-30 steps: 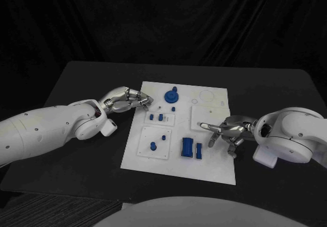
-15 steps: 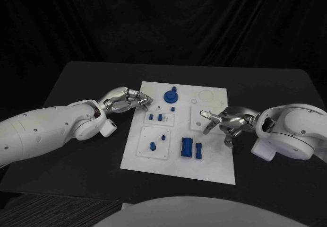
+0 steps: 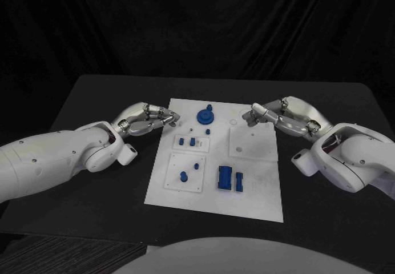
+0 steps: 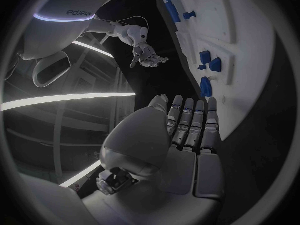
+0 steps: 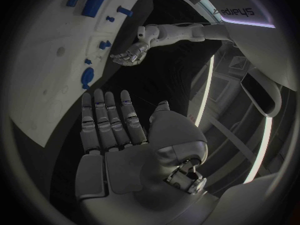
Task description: Assemble the parts on the task board
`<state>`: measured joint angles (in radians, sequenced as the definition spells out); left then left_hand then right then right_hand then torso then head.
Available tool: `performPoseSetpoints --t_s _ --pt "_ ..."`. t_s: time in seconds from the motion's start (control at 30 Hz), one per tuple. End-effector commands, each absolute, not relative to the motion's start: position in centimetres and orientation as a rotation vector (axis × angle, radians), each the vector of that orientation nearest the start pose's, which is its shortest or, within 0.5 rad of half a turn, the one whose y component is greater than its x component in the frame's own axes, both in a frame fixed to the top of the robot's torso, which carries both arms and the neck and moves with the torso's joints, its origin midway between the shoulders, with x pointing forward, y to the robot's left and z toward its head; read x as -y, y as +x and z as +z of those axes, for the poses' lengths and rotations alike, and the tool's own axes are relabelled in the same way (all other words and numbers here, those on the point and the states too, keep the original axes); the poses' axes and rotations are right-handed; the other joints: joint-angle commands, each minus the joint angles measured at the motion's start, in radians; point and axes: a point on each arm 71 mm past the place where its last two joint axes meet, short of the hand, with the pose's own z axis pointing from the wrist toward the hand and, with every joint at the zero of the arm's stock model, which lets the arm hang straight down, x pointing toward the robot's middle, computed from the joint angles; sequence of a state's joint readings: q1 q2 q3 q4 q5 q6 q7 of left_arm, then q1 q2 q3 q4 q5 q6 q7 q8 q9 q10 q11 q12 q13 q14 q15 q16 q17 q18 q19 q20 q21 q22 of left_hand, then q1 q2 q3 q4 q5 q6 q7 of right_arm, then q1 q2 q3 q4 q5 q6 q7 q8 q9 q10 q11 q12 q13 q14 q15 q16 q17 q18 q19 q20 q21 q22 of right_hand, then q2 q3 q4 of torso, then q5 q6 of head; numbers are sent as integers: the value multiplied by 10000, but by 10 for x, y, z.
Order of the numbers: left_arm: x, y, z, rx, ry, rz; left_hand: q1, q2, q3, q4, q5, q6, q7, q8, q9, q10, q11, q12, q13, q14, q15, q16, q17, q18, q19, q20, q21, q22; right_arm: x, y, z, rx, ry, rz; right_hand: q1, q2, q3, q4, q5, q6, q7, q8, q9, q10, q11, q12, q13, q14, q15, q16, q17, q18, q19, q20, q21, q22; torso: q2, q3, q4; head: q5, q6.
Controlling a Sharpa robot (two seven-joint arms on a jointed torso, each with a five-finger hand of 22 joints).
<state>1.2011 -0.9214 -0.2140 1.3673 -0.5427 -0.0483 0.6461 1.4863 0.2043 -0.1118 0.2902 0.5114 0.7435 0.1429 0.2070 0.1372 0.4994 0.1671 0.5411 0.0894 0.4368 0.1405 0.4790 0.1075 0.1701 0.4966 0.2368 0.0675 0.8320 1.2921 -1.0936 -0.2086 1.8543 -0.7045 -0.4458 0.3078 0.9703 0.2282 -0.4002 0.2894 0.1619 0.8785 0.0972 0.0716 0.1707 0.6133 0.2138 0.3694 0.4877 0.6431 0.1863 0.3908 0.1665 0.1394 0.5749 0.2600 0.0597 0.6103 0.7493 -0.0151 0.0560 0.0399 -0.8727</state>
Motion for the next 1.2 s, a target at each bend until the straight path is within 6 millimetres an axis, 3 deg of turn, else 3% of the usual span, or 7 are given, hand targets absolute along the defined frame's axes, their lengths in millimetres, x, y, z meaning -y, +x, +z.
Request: performPoseSetpoints --t_s 0.03,0.27,0.47,0.53,0.7,1.13,1.2 --pt "-271 465 -222 -14974 -3427 -15547 -528 8 -314 40 -67 -154 -119 -10 -55 -504 -399 -188 -135 -690 -269 -308 -90 -146 -1147 -407 -56 -315 227 405 -154 -13905 3503 14193 202 -135 -91 -12 -123 -1326 -698 156 -386 -2178 -496 -1191 -1042 -3318 -342 -1975 -927 -261 -3646 -83 -345 -3204 -17 0 -10 -33 1" --pt "-270 460 -222 -14400 -3159 -15723 -1281 -44 -1148 20 -956 -2202 -1084 -1117 -607 -3941 -1645 -2828 -499 -4236 -1394 -4478 -989 32 -4244 -1313 -235 -3531 234 407 -165 -13672 3556 14415 272 -731 565 18 -131 -4947 -1939 -303 -1293 -5620 -2082 -2069 -3965 -6431 -1201 -3908 -1665 -183 -5726 -232 -580 -6014 -99 23 -133 125 1" --pt "-270 459 -223 -14381 -3150 -15784 -1612 -20 -1546 20 -1548 -4204 -1921 -1730 -1022 -4817 -2631 -4033 -667 -4368 -1404 -4790 -1075 -41 -4972 -1315 -651 -8078 236 409 -173 -13865 3662 14440 284 -780 746 18 -121 -5114 -1896 -313 -1308 -5788 -2102 -2061 -4216 -6431 -1134 -3908 -1665 -65 -5735 -240 -586 -6045 -144 74 -229 225 1" --pt "-273 464 -234 -15949 -4113 -14673 -5537 -628 -727 -856 -2611 -5122 -1429 -2070 -1372 -4994 -1671 -4420 -894 -4368 -1405 -4790 -1075 -509 -4966 -1628 -675 -8320 236 410 -174 -14204 3699 14083 -2742 -1173 1719 -874 -624 -6236 -972 -716 -1707 -6133 -2138 -2562 -4877 -6431 -1863 -3908 -1665 -525 -5749 -978 -597 -6103 -114 43 -162 191 1" --pt "-267 465 -233 -15631 -4494 -14623 -7146 -860 -416 -1165 -3045 -5563 -1429 -2070 -1372 -4994 -1671 -4622 -894 -4368 -1405 -4790 -1075 -633 -4966 -2368 -675 -8320 234 414 -176 -14057 4170 14039 -7100 -2282 3126 -2188 -1619 -7846 -972 -716 -1707 -6133 -2138 -3694 -4877 -6431 -1863 -3908 -1665 -1394 -5749 -2600 -597 -6103 -242 50 -188 153 181" --pt "-224 469 -225 -13290 -8422 -13715 -10302 -1340 255 -1835 -3893 -6324 -1429 -2070 -1372 -4994 -1671 -5411 -894 -4368 -1405 -4790 -1075 -907 -4966 -2368 -675 -8320 211 448 -200 -12845 8712 13272 -9703 -2282 4002 -2894 -1619 -8785 -972 -716 -1707 -6133 -2138 -3694 -4877 -6431 -1863 -3908 -1665 -1394 -5749 -2600 -597 -6103 -1393 114 -425 -198 1802" --pt "-215 468 -224 -12901 -9421 -13382 -10722 -2043 342 -1922 -4006 -6425 -1429 -2070 -1372 -4994 -1671 -5411 -894 -4368 -1405 -4790 -1075 -1701 -4966 -2368 -675 -8320 206 453 -207 -12623 9727 13015 -9703 -2282 4002 -2894 -1619 -8785 -972 -716 -1707 -6133 -2138 -3694 -4877 -6431 -1863 -3908 -1665 -1394 -5749 -2600 -597 -6103 -1614 126 -470 -266 2113"
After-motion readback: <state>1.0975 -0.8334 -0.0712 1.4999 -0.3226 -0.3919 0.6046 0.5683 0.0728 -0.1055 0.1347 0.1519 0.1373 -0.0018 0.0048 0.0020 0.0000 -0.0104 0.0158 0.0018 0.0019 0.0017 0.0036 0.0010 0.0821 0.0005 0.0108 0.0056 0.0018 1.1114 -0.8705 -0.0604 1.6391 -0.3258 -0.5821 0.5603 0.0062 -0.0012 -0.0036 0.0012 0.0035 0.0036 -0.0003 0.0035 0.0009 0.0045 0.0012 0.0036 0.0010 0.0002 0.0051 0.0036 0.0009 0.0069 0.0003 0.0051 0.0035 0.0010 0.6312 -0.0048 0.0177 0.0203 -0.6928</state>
